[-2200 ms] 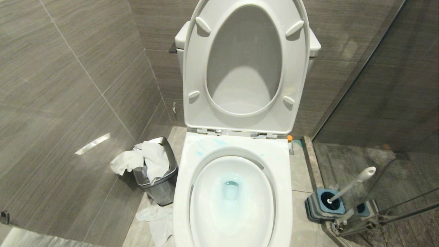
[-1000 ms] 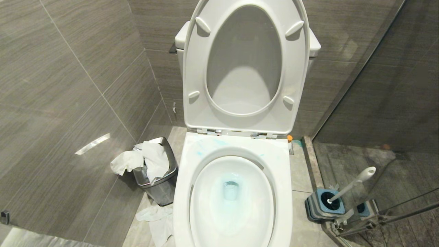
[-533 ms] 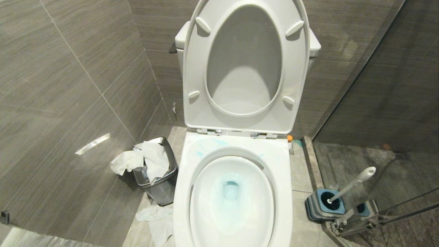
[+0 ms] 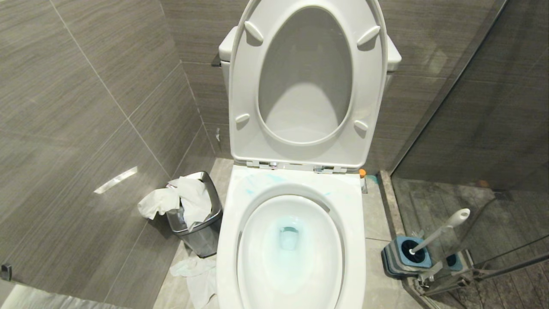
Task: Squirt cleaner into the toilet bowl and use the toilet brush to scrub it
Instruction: Flush the toilet
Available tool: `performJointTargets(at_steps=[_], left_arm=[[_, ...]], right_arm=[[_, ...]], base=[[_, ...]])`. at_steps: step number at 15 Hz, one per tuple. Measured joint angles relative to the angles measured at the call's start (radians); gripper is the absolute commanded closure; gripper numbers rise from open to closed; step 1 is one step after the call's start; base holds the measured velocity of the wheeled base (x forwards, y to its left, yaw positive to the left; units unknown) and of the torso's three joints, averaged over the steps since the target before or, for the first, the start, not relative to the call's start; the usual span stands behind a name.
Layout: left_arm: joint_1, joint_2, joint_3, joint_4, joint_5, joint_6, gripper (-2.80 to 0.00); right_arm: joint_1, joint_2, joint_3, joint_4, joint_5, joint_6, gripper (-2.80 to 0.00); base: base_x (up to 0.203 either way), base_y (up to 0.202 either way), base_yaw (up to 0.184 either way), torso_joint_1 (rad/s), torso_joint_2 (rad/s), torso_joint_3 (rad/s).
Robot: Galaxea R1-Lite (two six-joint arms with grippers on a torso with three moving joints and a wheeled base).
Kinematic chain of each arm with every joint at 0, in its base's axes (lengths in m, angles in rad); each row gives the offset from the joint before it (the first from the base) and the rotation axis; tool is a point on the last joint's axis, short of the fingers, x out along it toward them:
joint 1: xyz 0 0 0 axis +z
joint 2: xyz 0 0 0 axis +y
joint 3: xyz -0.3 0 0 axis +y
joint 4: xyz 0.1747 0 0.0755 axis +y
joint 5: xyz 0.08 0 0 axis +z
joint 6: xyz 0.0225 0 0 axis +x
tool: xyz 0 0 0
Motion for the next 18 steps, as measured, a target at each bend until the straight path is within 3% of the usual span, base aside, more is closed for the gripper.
performJointTargets(at_steps=[13, 18], left_arm=[[0.0, 0.0, -0.021, 0.01, -0.003, 0.033, 0.0], [-0.006, 0.128, -0.278, 0.062, -0.032, 0.063, 0.0]], right_arm=[[0.0, 0.0, 0.0, 0.0, 0.0, 0.0, 0.0], [0.0, 0.0, 0.0, 0.0, 0.0, 0.0, 0.0]], base=[[0.0, 0.0, 0.0, 0.0, 0.0, 0.0], [0.0, 0.0, 0.0, 0.0, 0.0, 0.0]])
